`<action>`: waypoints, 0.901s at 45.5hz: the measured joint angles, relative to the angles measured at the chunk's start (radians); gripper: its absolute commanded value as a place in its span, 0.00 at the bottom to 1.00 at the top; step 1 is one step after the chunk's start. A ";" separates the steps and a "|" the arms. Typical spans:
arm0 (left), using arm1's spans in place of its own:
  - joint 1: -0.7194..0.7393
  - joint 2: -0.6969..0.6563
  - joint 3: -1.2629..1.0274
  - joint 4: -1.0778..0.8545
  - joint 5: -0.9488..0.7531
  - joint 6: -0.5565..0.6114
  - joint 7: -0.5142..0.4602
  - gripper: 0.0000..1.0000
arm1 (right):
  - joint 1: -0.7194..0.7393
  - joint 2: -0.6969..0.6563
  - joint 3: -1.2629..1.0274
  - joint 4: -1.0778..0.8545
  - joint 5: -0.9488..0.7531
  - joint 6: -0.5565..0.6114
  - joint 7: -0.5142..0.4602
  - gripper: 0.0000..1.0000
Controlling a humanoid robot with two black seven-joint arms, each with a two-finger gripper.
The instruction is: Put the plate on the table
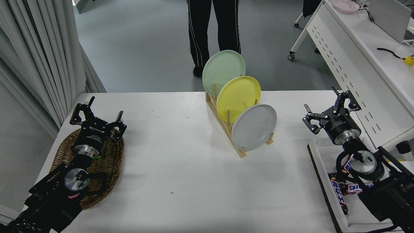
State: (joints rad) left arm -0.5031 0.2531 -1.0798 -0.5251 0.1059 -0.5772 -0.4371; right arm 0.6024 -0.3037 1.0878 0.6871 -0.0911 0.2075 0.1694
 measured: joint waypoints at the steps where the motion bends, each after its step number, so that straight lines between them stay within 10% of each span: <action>1: 0.000 0.000 0.000 0.000 0.000 0.000 0.000 1.00 | 0.007 -0.004 -0.012 -0.005 0.000 -0.003 0.000 0.99; 41: 0.000 0.000 0.000 0.000 0.000 0.001 0.000 1.00 | 0.422 -0.267 -0.941 0.024 -0.006 -0.039 -0.003 0.99</action>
State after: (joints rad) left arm -0.5031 0.2531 -1.0799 -0.5252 0.1059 -0.5767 -0.4371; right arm 1.0244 -0.5712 0.1466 0.7113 -0.0973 0.1687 0.1660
